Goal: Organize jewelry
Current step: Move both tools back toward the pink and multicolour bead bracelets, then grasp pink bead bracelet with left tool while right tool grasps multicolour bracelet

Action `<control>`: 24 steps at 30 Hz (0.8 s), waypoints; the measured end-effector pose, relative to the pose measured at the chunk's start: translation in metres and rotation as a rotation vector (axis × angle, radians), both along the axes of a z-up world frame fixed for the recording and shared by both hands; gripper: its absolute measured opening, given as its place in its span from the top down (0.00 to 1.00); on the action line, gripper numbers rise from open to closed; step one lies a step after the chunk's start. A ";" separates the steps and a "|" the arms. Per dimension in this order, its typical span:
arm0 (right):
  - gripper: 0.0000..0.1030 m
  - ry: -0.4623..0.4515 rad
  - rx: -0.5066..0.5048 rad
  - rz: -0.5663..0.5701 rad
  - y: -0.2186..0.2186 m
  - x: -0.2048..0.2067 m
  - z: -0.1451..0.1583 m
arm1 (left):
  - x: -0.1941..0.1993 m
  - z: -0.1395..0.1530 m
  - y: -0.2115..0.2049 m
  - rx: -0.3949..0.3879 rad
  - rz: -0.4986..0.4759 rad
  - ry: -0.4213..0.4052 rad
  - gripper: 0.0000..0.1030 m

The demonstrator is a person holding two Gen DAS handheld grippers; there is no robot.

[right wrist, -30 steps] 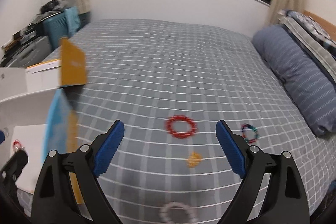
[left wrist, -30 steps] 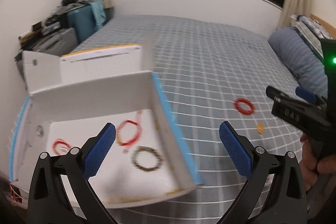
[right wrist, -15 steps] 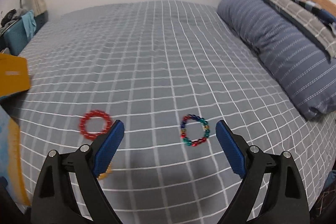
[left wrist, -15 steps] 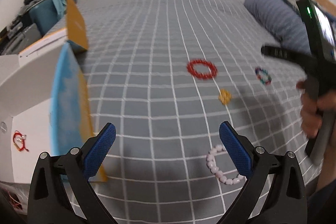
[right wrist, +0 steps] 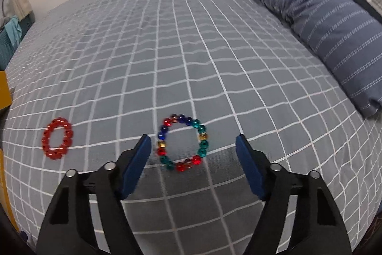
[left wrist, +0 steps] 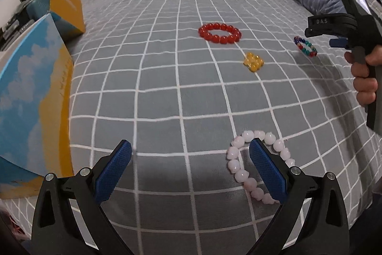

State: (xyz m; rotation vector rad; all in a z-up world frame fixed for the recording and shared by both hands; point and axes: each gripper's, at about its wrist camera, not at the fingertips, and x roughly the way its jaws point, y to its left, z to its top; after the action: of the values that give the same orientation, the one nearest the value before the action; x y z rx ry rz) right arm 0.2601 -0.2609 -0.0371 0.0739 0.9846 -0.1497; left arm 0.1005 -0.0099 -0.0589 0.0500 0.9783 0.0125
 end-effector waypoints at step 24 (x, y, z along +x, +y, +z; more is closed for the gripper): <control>0.91 0.087 0.105 -0.026 -0.009 0.009 -0.017 | -0.001 -0.005 -0.009 -0.062 -0.067 0.041 0.91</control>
State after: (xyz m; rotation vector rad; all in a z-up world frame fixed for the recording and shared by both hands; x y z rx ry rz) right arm 0.2694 -0.2702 -0.0544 0.1778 1.0780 -0.1255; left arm 0.0992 -0.0190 -0.0642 0.0260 1.0168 -0.0810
